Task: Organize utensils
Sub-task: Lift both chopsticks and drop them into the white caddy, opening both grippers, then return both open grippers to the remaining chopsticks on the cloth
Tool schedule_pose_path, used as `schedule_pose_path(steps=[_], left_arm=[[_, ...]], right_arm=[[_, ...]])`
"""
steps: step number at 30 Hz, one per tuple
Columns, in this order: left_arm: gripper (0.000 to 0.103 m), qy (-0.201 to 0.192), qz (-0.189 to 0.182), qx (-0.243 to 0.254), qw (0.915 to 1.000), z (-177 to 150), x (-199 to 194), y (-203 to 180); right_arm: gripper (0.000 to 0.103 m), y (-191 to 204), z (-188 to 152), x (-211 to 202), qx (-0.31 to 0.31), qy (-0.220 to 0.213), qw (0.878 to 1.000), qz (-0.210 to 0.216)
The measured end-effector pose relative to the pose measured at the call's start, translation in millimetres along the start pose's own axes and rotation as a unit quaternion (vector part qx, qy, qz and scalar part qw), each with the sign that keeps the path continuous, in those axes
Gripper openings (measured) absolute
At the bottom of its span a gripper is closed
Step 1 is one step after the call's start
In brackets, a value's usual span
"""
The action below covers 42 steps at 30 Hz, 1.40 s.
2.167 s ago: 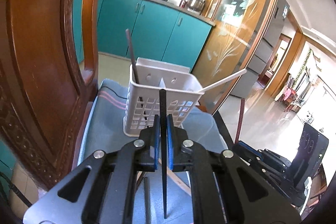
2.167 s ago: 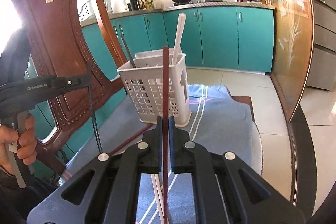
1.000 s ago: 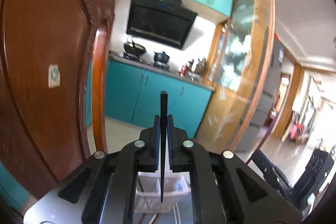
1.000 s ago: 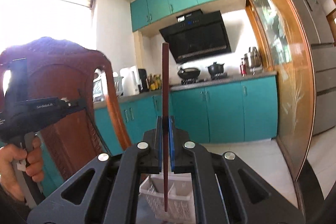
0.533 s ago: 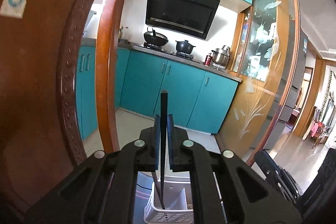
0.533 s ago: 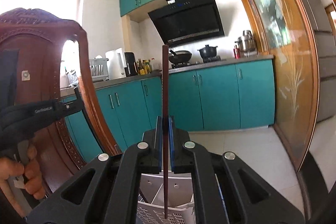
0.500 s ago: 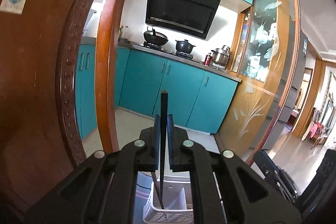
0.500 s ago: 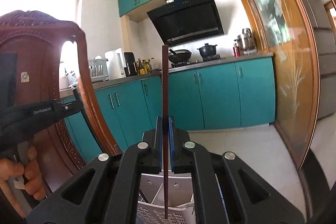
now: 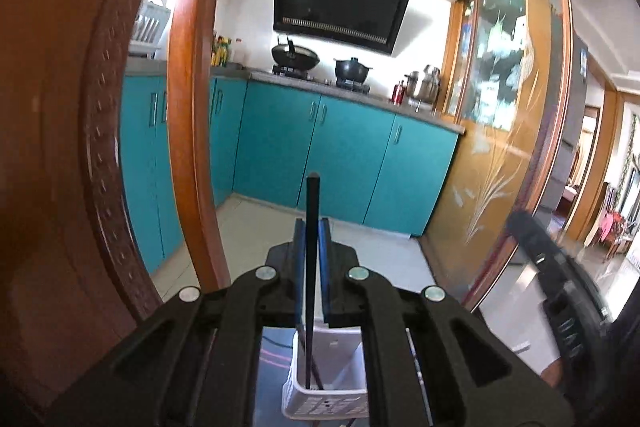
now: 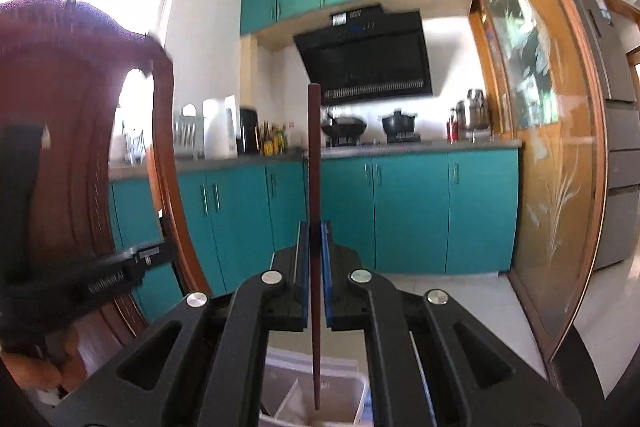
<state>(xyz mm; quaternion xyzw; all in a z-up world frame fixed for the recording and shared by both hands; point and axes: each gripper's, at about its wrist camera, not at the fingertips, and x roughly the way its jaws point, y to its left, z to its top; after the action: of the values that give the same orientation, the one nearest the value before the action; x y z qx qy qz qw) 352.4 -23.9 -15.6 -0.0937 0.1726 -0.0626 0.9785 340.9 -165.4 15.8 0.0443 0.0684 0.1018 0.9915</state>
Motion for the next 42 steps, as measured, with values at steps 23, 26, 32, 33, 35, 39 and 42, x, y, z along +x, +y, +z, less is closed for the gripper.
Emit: schedule_pose_path(steps=[23, 26, 32, 33, 35, 39, 42], left_arm=[[0.037, 0.024, -0.013, 0.035, 0.999, -34, -33, 0], [0.05, 0.017, -0.019, 0.042, 0.9988, -42, -52, 3], [0.066, 0.018, -0.028, 0.064, 0.9974, -70, -86, 7], [0.069, 0.023, -0.03, 0.066, 0.9971, -75, -89, 8], [0.069, 0.039, -0.032, 0.068, 0.9964, -87, -93, 10], [0.07, 0.072, -0.03, 0.076, 0.994, -107, -95, 11], [0.07, 0.091, -0.017, 0.08, 0.9925, -117, -95, 14]], right_arm=[[0.056, 2, -37, -132, -0.001, -0.004, 1.0, 0.024], [0.061, -3, -59, -156, -0.01, 0.014, 1.0, 0.013], [0.067, -32, -116, -158, 0.042, 0.157, 0.986, 0.034], [0.067, -34, -128, -151, 0.046, 0.199, 0.978, 0.037], [0.067, -31, -145, -143, 0.032, 0.255, 0.966, 0.033], [0.067, -14, -173, -133, -0.016, 0.329, 0.943, 0.05], [0.067, 5, -193, -127, -0.065, 0.367, 0.926, 0.051]])
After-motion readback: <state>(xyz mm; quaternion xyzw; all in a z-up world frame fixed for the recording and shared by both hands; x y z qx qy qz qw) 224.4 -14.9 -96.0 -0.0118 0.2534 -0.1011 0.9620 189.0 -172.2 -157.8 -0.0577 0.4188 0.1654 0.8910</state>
